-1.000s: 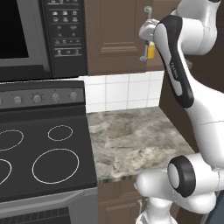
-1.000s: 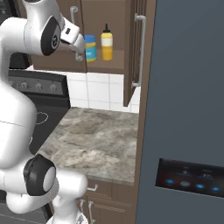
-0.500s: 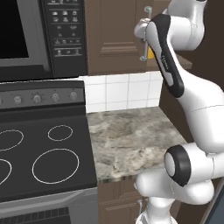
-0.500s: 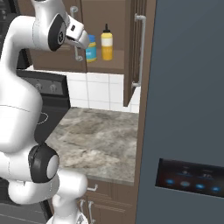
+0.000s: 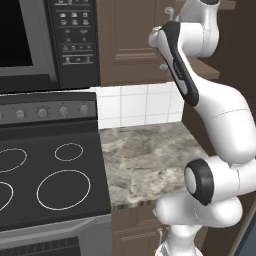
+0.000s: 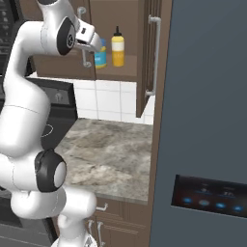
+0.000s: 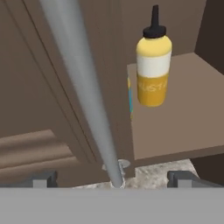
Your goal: Move the mustard and mayonnaise from the cabinet to the dining counter.
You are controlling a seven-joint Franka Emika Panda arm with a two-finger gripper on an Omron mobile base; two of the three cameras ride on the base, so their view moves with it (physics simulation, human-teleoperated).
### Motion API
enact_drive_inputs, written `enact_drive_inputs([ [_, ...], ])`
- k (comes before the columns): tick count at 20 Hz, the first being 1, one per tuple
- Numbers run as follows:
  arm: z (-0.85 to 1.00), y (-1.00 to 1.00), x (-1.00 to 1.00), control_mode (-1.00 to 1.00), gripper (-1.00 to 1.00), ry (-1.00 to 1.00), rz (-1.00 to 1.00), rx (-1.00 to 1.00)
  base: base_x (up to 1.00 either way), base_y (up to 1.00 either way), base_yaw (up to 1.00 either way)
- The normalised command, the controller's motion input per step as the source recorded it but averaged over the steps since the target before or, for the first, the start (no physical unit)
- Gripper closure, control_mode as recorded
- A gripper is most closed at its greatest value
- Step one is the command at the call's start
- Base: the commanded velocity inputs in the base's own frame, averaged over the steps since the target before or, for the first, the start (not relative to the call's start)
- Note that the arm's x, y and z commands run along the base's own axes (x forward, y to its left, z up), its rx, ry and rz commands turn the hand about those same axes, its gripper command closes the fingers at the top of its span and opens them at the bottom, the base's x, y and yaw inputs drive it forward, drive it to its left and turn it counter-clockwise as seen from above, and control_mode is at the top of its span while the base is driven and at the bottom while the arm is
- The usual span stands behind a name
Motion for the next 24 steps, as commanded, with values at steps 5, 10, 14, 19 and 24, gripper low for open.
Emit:
enact_drive_inputs([
  [5,-0.01,0.00,0.35,-1.00,-1.00,0.00,0.00,-0.02,0.00,0.00,0.00],
  [10,0.00,0.00,0.28,-1.00,-1.00,0.00,0.00,-0.01,0.00,0.00,0.00],
  [14,-0.05,0.01,0.22,-1.00,1.00,0.00,0.00,-0.05,0.00,0.00,0.00],
  [19,-0.16,0.00,0.22,-1.00,1.00,-0.03,0.00,-0.10,0.00,0.00,0.00],
  [24,-0.22,-0.01,0.40,-1.00,1.00,-0.04,0.00,-0.07,0.00,0.00,0.00],
])
